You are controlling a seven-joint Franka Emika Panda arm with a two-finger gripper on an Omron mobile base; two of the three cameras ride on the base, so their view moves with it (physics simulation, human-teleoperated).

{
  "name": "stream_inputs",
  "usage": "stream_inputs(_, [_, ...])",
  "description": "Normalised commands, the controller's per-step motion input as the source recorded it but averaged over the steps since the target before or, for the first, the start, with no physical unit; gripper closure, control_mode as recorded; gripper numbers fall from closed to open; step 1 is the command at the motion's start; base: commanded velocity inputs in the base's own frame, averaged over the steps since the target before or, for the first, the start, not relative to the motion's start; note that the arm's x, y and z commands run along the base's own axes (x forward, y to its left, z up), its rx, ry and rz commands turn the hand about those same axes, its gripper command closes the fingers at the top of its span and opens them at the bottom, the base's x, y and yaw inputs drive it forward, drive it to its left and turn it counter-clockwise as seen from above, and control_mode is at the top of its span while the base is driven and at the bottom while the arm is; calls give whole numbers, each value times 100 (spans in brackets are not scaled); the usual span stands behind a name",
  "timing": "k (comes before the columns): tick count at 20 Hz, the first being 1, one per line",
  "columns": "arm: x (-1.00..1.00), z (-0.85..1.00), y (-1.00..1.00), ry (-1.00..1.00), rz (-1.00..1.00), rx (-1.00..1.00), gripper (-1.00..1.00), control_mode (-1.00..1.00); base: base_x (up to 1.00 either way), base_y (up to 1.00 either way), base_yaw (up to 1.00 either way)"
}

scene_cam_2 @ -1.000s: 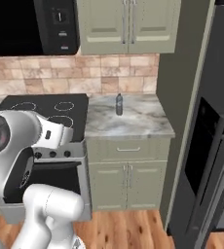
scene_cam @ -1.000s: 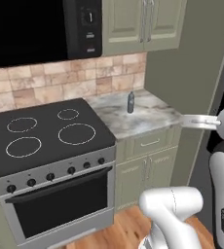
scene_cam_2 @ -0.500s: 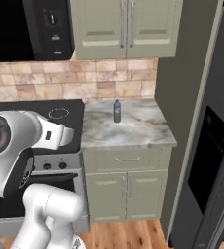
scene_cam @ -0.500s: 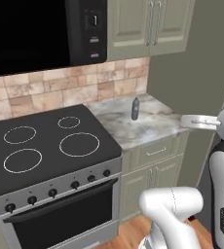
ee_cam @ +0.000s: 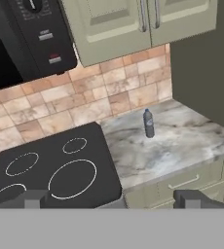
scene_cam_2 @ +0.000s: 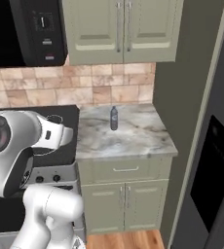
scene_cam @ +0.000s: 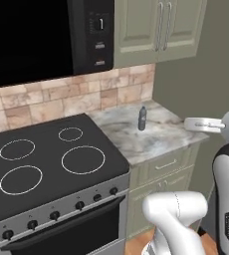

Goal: Take the bottled waters from the counter and place them in the freezer to freeze. Close the freezer door after placing the bottles.

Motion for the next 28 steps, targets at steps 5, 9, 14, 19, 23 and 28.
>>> stream_inputs(5, [0, 0, 0, 0, 0, 0, -100, 100, 40, -32, -6])
stream_inputs(9, [0, 0, 0, 0, 0, 0, -100, 100, 26, -22, -4])
stream_inputs(14, [0, 0, 0, 0, 0, 0, -100, 100, 42, -15, -4])
stream_inputs(19, [0, 0, 0, 0, 0, 0, -100, 100, 63, -5, 0])
stream_inputs(23, [0, 0, 0, 0, 0, 0, -100, 100, 53, -8, 0])
stream_inputs(28, [0, 0, 0, 0, 0, 0, -100, 100, 52, -22, 1])
